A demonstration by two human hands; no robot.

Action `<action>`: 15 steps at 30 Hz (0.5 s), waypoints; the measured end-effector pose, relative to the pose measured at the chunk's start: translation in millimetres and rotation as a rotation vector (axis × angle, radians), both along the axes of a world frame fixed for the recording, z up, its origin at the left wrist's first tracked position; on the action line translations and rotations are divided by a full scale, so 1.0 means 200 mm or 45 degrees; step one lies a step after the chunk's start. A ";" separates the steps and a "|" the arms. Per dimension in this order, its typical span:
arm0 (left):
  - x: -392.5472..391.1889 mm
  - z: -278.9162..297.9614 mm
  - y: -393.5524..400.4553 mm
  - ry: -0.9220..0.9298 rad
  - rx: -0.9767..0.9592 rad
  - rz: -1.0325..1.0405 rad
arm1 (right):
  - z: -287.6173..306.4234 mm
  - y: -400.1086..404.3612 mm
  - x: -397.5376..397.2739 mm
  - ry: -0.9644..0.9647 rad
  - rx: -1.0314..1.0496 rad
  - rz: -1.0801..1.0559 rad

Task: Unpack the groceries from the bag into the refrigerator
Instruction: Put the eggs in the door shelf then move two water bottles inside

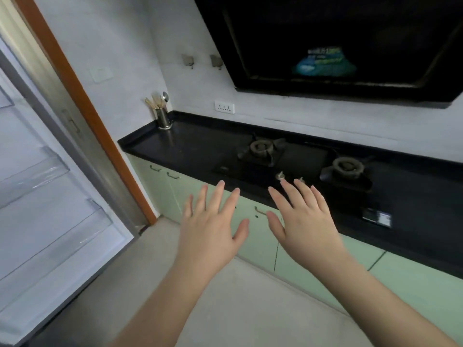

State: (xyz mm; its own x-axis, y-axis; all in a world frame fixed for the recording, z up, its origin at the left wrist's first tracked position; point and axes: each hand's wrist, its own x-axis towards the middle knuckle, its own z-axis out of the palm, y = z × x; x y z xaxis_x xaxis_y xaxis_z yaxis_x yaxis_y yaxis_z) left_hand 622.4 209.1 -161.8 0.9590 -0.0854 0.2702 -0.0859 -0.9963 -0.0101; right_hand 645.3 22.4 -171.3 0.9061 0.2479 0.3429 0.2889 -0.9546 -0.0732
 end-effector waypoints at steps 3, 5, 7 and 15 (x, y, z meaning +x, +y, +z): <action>0.08 -0.03 -0.08 -0.012 -0.033 -0.140 | -0.01 -0.09 -0.02 -0.013 -0.013 -0.145; 0.13 -0.05 -0.15 -0.034 -0.045 -0.241 | 0.00 -0.15 -0.03 -0.014 -0.011 -0.224; 0.19 -0.06 -0.23 -0.050 -0.081 -0.349 | -0.01 -0.22 -0.07 -0.020 -0.025 -0.312; 0.32 -0.12 -0.64 -0.024 -0.117 -0.746 | -0.08 -0.59 -0.24 -0.005 -0.051 -0.712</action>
State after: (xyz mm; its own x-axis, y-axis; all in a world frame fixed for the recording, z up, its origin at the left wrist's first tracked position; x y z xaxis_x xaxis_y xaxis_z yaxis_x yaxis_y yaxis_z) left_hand 685.6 81.8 -185.4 0.7538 -0.5749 0.3183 -0.6228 -0.7795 0.0672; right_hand 597.1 -95.9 -186.6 0.9021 -0.2569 0.3466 -0.2616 -0.9646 -0.0339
